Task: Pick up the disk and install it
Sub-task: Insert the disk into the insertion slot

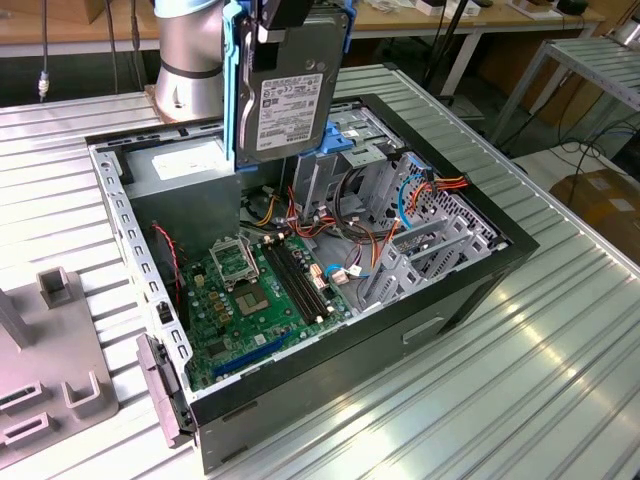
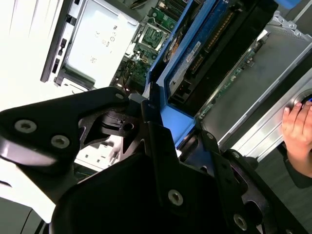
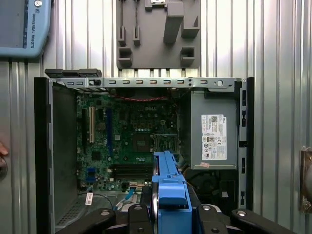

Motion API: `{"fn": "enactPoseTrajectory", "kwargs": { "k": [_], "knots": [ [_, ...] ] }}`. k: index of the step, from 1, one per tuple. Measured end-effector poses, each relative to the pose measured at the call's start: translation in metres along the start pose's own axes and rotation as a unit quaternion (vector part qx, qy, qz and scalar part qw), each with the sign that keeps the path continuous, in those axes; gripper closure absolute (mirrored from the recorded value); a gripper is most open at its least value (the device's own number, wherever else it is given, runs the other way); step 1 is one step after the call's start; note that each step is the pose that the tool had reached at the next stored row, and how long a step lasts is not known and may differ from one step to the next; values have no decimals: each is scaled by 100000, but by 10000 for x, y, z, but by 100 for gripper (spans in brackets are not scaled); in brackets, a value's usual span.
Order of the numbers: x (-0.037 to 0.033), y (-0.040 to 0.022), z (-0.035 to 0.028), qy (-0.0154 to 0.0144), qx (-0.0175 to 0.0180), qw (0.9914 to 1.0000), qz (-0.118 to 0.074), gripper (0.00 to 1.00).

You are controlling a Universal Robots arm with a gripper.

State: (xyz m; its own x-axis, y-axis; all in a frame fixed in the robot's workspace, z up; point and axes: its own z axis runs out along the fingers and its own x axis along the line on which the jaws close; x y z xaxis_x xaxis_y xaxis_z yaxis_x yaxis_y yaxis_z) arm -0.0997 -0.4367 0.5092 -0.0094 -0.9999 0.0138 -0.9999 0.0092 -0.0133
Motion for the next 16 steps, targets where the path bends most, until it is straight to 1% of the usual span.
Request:
{"fn": "enactPoseTrajectory", "kwargs": {
  "k": [8, 12, 16],
  "knots": [
    [56, 0, 1, 8, -1, 100000, 3, 63],
    [96, -1, 2, 6, 3, 100000, 4, 63],
    [110, -1, 2, 11, 1, 100000, 7, 63]
  ]
}}
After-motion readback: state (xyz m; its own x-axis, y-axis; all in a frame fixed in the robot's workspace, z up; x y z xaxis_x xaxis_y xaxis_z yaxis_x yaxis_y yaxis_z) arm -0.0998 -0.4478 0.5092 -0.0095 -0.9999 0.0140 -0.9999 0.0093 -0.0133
